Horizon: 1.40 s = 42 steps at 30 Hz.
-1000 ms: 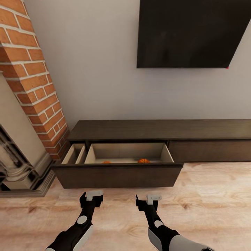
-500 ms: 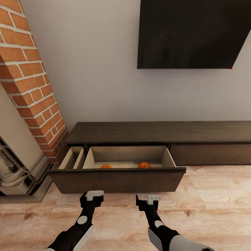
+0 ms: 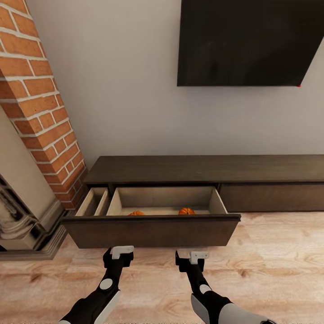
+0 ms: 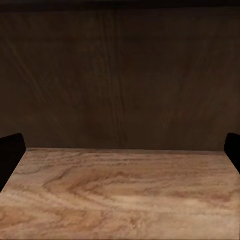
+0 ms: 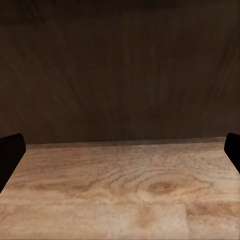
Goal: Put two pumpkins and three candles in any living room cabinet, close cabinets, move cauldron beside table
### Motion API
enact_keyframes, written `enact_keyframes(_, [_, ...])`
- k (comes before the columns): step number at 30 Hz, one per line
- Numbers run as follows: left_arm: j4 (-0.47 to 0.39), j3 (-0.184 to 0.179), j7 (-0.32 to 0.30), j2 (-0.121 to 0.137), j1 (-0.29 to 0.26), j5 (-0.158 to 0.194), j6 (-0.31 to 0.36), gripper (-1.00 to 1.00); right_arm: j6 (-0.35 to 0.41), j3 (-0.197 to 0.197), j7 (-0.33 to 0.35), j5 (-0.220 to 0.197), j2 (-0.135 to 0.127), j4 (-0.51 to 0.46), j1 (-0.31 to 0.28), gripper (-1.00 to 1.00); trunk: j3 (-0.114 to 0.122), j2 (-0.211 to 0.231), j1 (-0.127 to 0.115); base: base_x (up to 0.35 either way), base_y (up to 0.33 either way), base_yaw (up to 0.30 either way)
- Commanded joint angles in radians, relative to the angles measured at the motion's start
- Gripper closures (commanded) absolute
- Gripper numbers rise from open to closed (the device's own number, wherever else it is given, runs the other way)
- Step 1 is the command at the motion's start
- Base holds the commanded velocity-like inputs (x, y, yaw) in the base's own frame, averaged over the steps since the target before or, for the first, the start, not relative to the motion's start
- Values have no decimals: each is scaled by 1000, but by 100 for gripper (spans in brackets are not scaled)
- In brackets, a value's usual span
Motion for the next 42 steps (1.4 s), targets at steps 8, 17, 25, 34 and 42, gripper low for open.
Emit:
enact_keyframes(8, [0, -7, 8, 3, -1, 10, -5, -100, -5, 8, -10, -1, 0, -10, 0, -100, -26, -57, 31, 0, 0, 0])
enact_keyframes(17, [0, -5, 7, 3, -1, 10, -5, -100, -5, 8, 26, -1, -1, -17, 1, -100, -54, -120, 65, 0, 0, 0])
enact_keyframes(25, [0, -5, 8, 3, -1, 10, -5, -100, 2, 8, 36, -3, 0, -17, 1, -100, -70, -155, 84, 0, 0, 0])
enact_keyframes(34, [-1, -1, 8, 3, -1, 10, -5, -100, -7, 8, 41, -2, -1, -18, 1, -100, -70, -155, 84, 0, 0, 0])
enact_keyframes(42, [0, 2, 6, 3, -1, 10, -5, -100, -7, 8, 41, -2, 0, -18, 1, -100, -70, -155, 84, 57, 0, 0])
